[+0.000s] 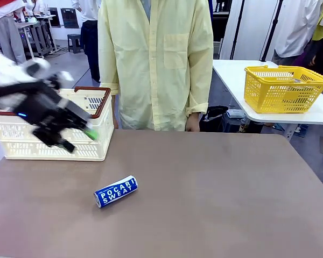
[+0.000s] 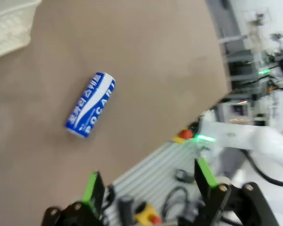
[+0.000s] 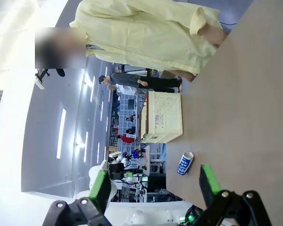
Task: Place the drinks into the Shopping basket.
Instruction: Pick up one drink and place it into the Shopping basket.
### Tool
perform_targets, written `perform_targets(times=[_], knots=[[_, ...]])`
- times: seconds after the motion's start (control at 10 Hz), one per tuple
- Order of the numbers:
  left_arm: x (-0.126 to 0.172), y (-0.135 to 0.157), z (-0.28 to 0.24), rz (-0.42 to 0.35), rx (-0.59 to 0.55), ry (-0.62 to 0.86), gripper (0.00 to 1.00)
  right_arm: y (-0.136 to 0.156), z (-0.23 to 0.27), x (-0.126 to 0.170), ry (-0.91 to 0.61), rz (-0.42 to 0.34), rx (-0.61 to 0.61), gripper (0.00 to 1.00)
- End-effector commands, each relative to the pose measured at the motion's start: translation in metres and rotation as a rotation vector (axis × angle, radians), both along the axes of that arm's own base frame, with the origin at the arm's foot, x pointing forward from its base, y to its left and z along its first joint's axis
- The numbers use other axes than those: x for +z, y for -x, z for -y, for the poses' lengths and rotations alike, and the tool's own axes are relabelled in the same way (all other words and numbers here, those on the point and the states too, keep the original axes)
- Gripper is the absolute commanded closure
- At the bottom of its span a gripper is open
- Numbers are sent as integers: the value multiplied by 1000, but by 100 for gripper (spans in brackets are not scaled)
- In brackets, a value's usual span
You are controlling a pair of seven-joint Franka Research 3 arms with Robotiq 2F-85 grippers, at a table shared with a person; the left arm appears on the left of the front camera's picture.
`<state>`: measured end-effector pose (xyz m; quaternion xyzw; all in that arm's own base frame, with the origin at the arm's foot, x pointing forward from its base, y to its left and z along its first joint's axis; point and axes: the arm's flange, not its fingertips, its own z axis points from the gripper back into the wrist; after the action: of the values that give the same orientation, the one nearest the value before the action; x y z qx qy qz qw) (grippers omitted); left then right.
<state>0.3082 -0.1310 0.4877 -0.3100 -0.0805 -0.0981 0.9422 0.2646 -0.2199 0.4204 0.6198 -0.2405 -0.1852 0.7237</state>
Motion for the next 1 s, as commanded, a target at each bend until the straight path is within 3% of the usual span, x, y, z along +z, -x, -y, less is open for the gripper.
perform_targets(times=[0.0, 0.2, 0.3, 0.4, 0.9], knots=[[-25, 5, 61, 118, -70, -202, 0, 0, 1, 5, -21, -9, -5, 0], [-57, 0, 116, 203, -139, -403, 0, 0, 1, 5, -21, -9, -5, 0], [-63, -6, 117, 320, -90, -444, 0, 0, 1, 5, -21, -9, -5, 0], [-40, 25, 117, 186, -169, -312, 0, 0, 1, 5, -21, -9, -5, 0], [-47, 20, 121, 198, -166, -339, 0, 0, 1, 5, -21, -9, -5, 0]])
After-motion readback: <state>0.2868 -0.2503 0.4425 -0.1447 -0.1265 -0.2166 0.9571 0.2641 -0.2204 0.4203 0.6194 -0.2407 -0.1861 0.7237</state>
